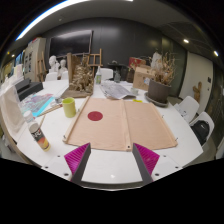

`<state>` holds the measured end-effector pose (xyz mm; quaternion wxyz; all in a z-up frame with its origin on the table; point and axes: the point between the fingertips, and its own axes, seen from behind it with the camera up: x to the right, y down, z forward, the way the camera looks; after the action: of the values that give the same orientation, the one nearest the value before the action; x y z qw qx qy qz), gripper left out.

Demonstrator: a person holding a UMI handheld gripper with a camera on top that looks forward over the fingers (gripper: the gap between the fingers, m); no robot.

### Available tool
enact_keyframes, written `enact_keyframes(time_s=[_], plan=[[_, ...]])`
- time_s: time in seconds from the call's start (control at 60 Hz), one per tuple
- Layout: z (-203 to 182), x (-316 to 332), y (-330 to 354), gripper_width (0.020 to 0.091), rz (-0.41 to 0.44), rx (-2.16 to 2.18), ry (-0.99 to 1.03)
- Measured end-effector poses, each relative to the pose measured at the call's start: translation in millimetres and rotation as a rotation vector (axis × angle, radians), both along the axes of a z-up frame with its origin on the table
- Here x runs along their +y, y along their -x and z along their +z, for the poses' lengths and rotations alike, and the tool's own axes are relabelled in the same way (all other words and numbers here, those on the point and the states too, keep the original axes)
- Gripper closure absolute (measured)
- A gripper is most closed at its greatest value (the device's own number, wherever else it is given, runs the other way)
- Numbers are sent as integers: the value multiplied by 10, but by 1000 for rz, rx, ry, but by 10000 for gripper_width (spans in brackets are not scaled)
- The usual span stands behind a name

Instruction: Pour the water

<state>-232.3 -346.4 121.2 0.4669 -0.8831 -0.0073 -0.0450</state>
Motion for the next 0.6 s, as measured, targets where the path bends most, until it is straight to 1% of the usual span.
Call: enact_keyframes(time_s=[0.2,0.317,0.383,0.517,0.6], plan=[[-220,-320,1133,246,68,25,6],[-344,-364,1893,247,135,85,-6],[-396,-282,2214,248,153,98,-26],[-517,75,2676,246,153,133,-72],[-589,345,2830,268,146,145,-109]])
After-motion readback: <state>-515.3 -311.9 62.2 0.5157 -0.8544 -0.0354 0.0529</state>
